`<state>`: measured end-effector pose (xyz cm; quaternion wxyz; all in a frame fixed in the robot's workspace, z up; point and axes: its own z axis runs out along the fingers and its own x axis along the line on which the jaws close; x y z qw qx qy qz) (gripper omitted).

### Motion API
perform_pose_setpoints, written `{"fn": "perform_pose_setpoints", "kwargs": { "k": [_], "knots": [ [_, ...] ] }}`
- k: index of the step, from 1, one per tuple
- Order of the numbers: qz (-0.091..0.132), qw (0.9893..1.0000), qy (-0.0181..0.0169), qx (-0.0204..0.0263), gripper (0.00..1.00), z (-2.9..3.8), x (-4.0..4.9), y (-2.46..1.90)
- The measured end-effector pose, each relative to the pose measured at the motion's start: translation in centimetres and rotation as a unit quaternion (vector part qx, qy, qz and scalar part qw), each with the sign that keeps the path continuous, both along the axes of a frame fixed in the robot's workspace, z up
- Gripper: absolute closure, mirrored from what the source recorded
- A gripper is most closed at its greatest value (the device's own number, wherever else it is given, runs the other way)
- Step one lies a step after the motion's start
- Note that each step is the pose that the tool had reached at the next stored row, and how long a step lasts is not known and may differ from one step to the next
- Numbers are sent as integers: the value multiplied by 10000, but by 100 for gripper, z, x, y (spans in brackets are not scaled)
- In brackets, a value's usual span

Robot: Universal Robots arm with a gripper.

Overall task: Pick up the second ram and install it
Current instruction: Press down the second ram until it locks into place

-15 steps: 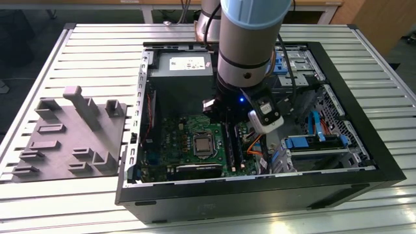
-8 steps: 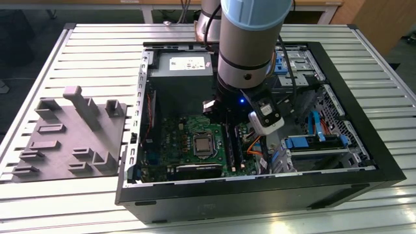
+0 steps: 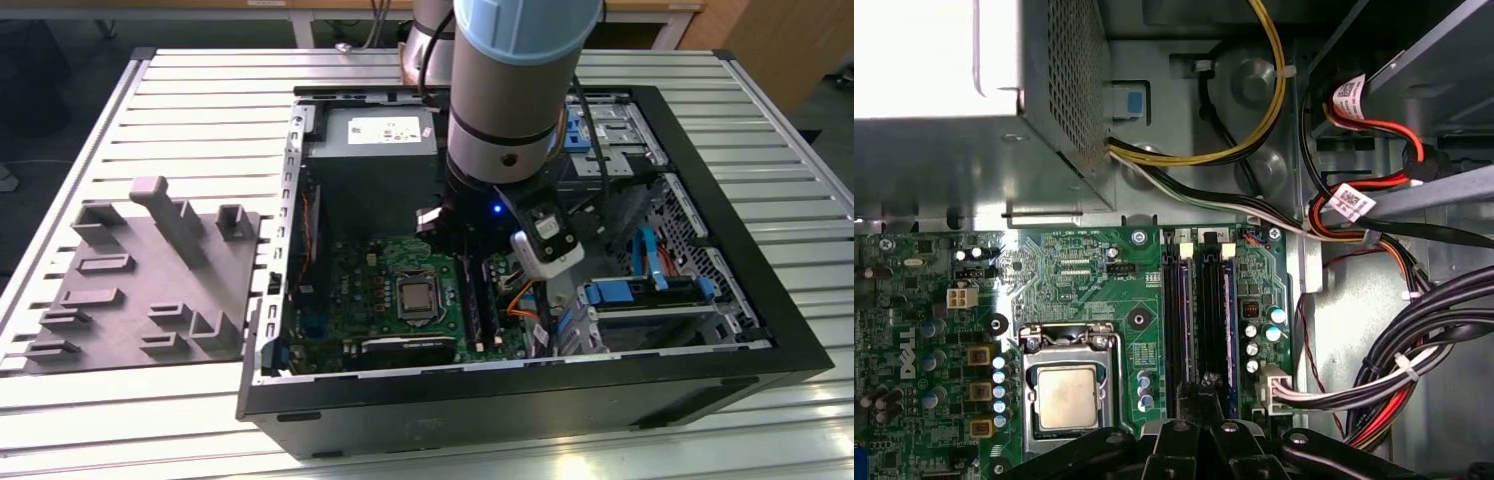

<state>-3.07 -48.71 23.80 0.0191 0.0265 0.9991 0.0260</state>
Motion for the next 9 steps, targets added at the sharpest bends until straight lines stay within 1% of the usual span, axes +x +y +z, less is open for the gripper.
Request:
{"fn": "perform_pose_setpoints", "kwargs": {
  "k": [9],
  "knots": [
    [0, 10000, 0, -1, 89, 1, 0, -23]
  ]
}}
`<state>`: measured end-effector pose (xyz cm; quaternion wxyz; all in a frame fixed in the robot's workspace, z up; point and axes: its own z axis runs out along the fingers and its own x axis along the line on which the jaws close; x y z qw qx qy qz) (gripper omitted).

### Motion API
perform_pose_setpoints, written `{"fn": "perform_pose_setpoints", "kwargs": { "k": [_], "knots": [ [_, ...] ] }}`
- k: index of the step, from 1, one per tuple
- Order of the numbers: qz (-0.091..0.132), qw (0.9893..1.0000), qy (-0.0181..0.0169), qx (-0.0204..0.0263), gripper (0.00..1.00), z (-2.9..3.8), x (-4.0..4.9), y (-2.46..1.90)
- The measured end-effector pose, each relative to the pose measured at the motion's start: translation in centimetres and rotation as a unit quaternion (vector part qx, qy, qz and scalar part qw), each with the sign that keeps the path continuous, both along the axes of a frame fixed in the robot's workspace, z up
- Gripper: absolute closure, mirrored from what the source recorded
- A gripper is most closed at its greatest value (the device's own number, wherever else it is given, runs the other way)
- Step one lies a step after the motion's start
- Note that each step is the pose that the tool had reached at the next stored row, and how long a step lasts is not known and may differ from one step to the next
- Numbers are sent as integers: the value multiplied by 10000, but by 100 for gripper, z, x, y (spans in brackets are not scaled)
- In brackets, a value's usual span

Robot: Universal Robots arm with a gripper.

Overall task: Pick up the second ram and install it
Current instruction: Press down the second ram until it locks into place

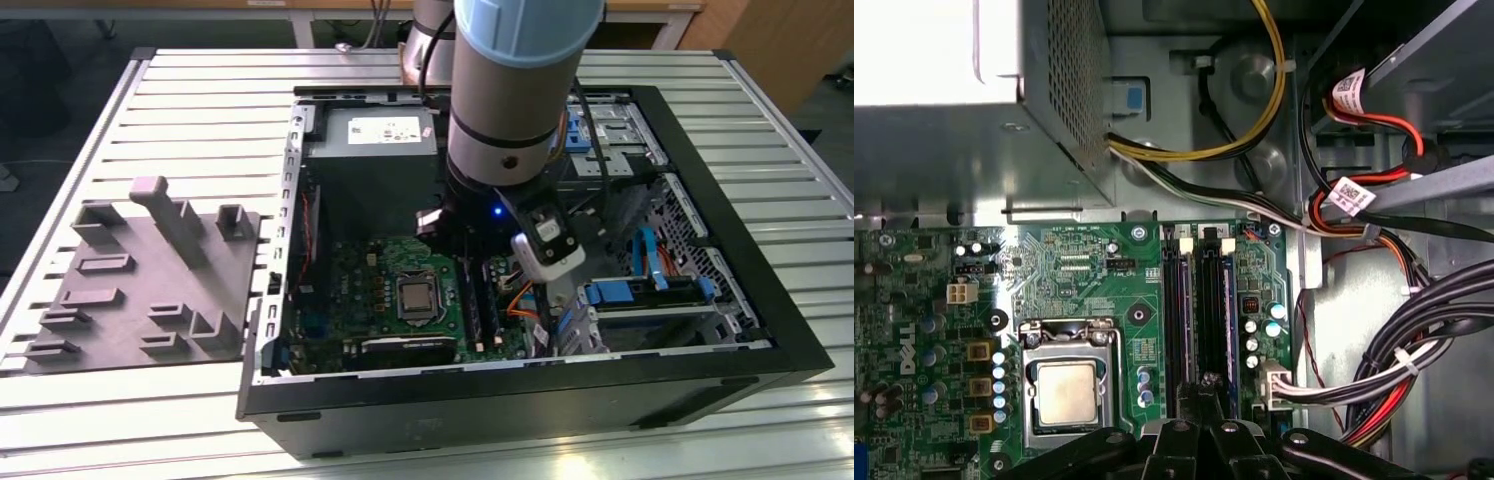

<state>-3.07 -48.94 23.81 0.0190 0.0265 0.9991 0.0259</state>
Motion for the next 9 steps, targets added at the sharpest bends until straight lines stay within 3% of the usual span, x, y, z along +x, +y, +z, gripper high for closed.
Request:
{"fn": "perform_pose_setpoints", "kwargs": {
  "k": [9],
  "knots": [
    [0, 10000, 0, 0, 89, 0, 0, -23]
  ]
}}
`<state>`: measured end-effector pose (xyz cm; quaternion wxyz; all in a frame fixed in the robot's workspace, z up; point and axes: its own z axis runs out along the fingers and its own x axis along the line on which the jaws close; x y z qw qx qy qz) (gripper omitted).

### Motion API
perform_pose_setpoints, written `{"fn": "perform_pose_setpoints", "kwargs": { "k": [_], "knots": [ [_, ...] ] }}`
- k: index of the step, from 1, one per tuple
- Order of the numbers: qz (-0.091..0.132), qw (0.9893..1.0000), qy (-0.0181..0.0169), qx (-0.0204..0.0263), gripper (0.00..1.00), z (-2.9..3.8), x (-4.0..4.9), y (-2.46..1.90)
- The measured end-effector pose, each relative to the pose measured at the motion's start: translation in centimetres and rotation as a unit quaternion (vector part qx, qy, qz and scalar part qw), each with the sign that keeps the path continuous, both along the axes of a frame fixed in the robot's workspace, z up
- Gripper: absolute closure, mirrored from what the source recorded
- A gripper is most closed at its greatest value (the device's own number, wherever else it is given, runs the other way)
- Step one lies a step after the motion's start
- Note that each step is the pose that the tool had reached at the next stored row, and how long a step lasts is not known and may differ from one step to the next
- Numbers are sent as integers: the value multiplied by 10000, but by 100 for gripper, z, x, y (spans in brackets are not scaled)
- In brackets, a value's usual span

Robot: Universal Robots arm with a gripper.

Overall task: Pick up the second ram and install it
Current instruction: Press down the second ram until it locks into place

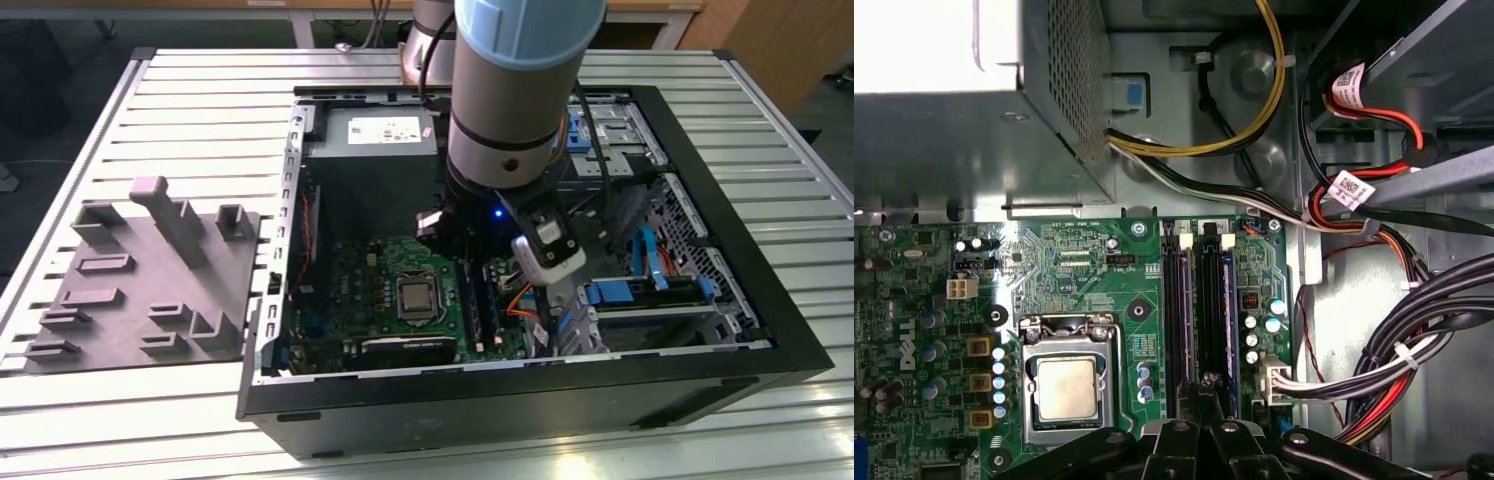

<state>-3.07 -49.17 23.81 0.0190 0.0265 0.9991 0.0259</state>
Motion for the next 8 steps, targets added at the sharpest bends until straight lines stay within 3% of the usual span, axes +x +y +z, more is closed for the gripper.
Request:
{"fn": "perform_pose_setpoints", "kwargs": {
  "k": [8],
  "knots": [
    [0, 10000, 0, 0, 89, 0, 0, -24]
  ]
}}
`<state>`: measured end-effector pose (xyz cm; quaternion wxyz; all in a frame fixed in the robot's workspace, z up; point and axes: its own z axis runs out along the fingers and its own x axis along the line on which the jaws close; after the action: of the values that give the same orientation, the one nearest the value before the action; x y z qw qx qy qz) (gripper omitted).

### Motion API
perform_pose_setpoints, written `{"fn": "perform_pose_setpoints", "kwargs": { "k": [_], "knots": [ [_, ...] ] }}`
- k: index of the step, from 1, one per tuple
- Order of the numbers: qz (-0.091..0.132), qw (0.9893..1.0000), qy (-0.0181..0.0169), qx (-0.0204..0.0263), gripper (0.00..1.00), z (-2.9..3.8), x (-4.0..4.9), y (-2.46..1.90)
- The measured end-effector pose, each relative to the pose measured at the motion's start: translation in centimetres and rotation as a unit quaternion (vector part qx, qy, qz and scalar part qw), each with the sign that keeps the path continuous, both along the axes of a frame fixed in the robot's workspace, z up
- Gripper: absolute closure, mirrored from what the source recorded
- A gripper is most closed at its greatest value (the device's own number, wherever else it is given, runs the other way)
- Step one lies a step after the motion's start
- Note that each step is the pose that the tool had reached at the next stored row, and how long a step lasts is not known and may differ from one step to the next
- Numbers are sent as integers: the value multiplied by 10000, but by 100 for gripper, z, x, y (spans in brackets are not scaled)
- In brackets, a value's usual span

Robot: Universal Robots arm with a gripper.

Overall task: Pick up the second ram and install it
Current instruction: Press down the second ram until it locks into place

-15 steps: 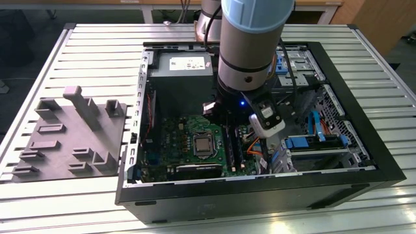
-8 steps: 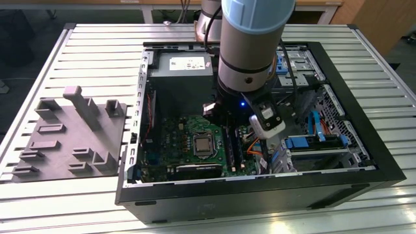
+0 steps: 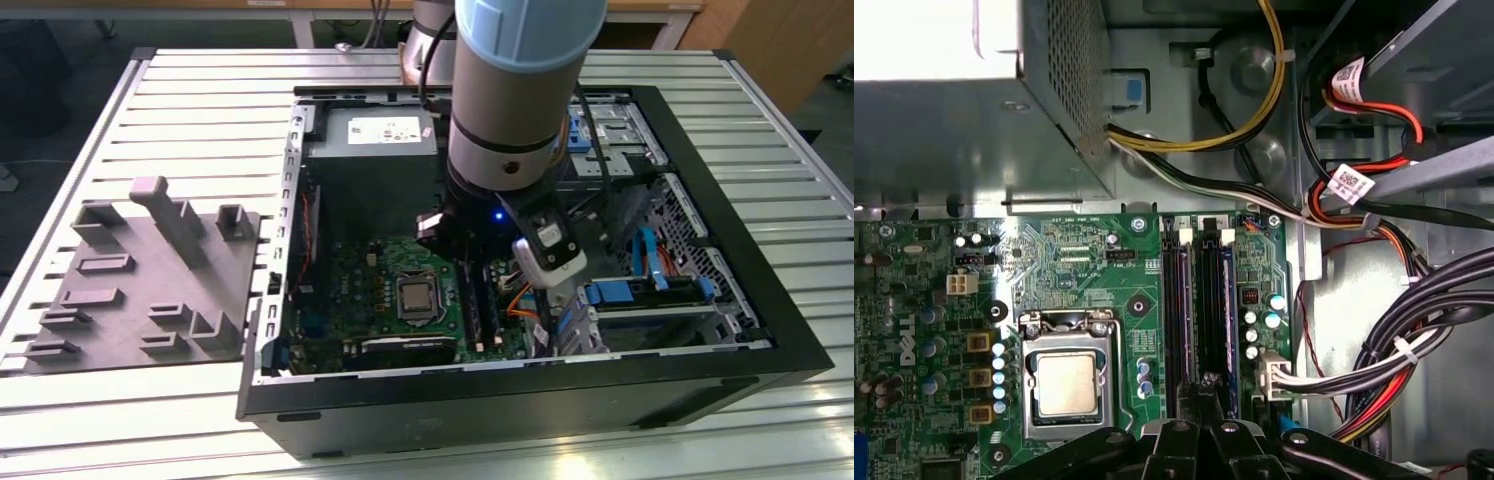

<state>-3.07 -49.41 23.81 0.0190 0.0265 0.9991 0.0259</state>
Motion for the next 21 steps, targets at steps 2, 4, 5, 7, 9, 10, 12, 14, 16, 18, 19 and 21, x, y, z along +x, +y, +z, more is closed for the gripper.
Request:
{"fn": "perform_pose_setpoints", "kwargs": {
  "k": [2, 4, 5, 7, 9, 10, 12, 14, 16, 18, 19, 21],
  "knots": [
    [0, 10000, 0, 0, 89, 0, 0, -6],
    [0, 10000, 0, 0, 89, 0, 0, -12],
    [0, 10000, 0, 0, 89, 0, 0, -15],
    [0, 10000, 0, 0, 89, 0, 0, -20],
    [0, 10000, 0, 0, 89, 0, 0, -25],
    [0, 10000, 0, 0, 89, 0, 0, -28],
    [0, 10000, 0, 0, 89, 0, 0, -34],
    [0, 10000, 0, 0, 89, 0, 0, -39],
    [0, 10000, 0, 0, 89, 0, 0, -44],
    [0, 10000, 0, 0, 89, 0, 0, -49],
    [0, 10000, 0, 0, 89, 0, 0, -52],
    [0, 10000, 0, 0, 89, 0, 0, -58]
  ]
}}
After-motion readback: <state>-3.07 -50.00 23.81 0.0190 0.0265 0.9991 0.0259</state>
